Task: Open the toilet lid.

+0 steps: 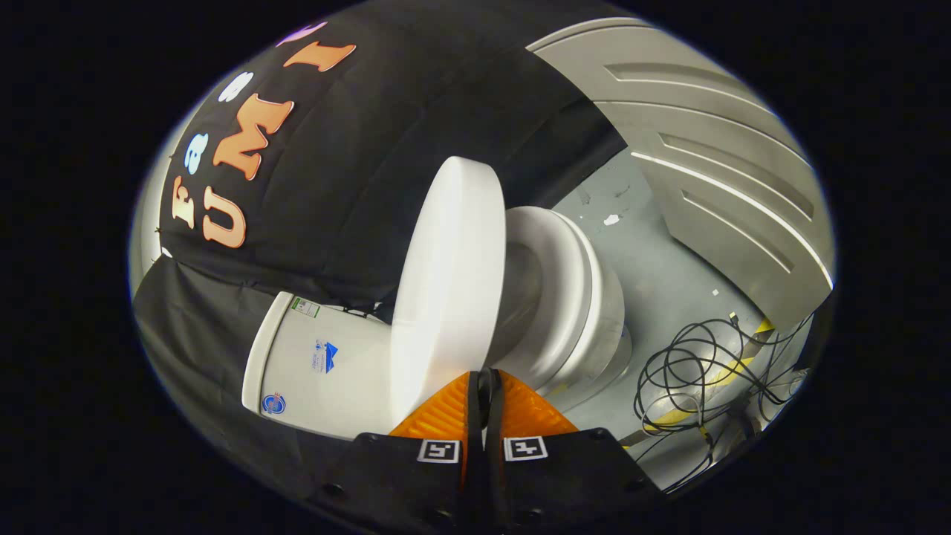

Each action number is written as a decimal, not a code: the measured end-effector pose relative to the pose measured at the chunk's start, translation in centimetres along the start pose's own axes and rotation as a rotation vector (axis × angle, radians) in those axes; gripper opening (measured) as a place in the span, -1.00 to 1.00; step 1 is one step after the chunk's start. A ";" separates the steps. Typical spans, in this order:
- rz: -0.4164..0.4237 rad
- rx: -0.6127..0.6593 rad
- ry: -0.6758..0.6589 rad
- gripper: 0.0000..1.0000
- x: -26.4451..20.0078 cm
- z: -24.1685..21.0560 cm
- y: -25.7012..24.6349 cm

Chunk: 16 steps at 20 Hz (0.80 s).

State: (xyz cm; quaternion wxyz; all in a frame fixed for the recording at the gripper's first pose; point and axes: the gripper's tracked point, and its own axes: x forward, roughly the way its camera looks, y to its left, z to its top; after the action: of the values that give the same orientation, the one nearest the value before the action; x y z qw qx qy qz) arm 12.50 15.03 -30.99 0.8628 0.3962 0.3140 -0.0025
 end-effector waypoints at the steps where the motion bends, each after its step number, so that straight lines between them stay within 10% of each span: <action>1: -0.010 -0.023 -0.005 -0.84 -0.3 0.0 0.5; 16: -0.219 -0.512 -0.163 -0.83 -4.5 1.1 11.6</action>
State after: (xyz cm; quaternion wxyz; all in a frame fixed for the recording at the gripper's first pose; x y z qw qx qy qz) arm 12.44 21.16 -20.13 0.9516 0.1280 0.2752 -0.0480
